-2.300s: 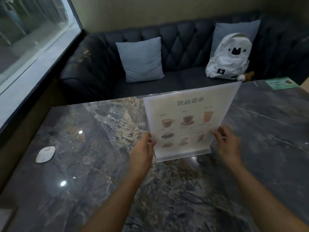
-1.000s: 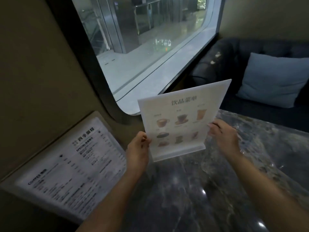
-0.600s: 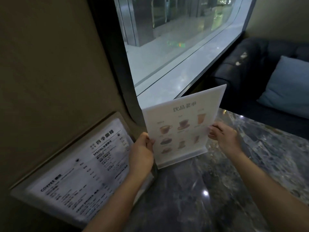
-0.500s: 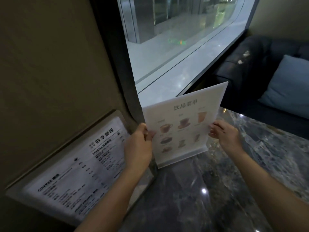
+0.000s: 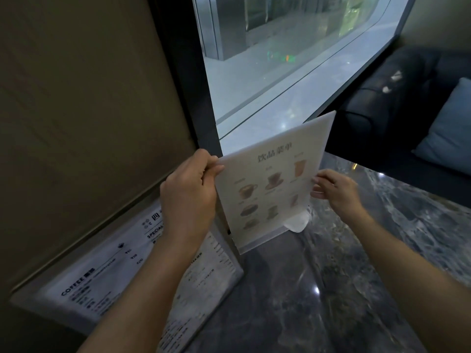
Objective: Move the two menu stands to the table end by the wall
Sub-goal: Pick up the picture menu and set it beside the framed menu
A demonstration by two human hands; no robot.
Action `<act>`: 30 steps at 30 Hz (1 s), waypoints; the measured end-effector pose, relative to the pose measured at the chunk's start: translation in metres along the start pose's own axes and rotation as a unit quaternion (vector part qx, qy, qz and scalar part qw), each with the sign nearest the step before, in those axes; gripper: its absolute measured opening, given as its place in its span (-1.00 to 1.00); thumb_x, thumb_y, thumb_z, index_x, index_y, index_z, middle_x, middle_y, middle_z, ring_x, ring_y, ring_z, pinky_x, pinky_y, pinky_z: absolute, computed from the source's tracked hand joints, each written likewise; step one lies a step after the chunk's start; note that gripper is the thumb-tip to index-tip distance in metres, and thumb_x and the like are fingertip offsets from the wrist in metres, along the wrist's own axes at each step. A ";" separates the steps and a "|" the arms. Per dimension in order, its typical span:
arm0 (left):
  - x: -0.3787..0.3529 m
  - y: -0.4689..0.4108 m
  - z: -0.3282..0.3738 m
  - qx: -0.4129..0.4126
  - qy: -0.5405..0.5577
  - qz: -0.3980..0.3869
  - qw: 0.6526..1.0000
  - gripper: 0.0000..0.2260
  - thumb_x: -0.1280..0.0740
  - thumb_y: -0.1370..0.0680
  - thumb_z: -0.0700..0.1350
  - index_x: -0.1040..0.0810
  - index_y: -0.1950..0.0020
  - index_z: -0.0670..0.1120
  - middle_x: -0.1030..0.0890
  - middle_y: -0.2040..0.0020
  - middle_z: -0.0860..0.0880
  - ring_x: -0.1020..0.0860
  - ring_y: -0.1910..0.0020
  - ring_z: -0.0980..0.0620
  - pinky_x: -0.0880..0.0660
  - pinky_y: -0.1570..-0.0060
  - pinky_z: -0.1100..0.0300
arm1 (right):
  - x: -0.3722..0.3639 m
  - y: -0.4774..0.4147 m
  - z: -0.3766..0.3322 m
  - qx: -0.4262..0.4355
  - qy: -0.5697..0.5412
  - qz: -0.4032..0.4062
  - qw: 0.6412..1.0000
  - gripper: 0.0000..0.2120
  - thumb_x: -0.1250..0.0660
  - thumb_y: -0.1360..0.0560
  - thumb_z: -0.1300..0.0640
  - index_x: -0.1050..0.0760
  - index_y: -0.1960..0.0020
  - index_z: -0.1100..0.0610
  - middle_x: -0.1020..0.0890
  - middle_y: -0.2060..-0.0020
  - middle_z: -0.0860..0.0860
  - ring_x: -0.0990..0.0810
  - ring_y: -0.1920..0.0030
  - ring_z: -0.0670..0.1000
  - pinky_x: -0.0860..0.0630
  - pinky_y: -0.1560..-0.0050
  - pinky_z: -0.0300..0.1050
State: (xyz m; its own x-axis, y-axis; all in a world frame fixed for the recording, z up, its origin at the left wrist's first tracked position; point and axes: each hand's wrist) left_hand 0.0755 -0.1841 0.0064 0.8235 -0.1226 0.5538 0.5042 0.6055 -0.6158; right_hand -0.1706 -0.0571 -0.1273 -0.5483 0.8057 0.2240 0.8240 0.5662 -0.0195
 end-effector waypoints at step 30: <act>0.009 0.002 -0.011 -0.054 -0.118 0.001 0.992 -0.92 -0.34 -0.50 -0.19 -0.52 0.16 -0.17 -0.58 0.32 -0.10 -0.46 0.43 0.00 -0.45 0.51 0.11 | -0.049 -0.033 -0.015 0.036 0.003 -0.106 0.994 -0.80 -0.31 -0.48 0.09 -0.52 -0.10 -0.04 -0.63 0.03 0.08 -0.61 0.00 0.08 -0.55 -0.10 0.10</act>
State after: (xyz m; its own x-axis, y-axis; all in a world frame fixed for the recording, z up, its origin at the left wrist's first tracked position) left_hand 0.0867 -0.1924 0.0044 0.7474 0.0743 0.6603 0.5379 0.5156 -0.6669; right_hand -0.1688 -0.1184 -0.1226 -0.7080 0.6654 0.2366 0.6771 0.7348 -0.0402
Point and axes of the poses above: each hand's wrist, its own y-axis away from the middle knuckle, its own x-axis out of the back of the hand, z = x × y
